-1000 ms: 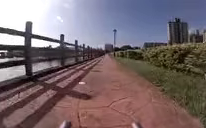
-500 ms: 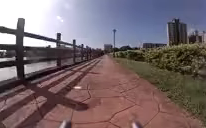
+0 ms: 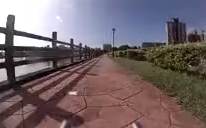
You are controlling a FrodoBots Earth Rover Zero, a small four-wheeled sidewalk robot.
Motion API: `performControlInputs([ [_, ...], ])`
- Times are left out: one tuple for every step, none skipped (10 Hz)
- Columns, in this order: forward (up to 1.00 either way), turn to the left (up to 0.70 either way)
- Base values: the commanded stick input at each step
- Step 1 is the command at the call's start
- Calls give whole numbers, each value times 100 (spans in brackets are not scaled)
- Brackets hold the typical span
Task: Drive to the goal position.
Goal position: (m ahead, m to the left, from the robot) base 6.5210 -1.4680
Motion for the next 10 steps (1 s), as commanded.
performControlInputs([
  [50,5],
  [50,7],
  [50,13],
  [50,6],
  [50,0],
  [50,44],
  [50,50],
  [50,50],
  [50,34],
  [50,8],
])
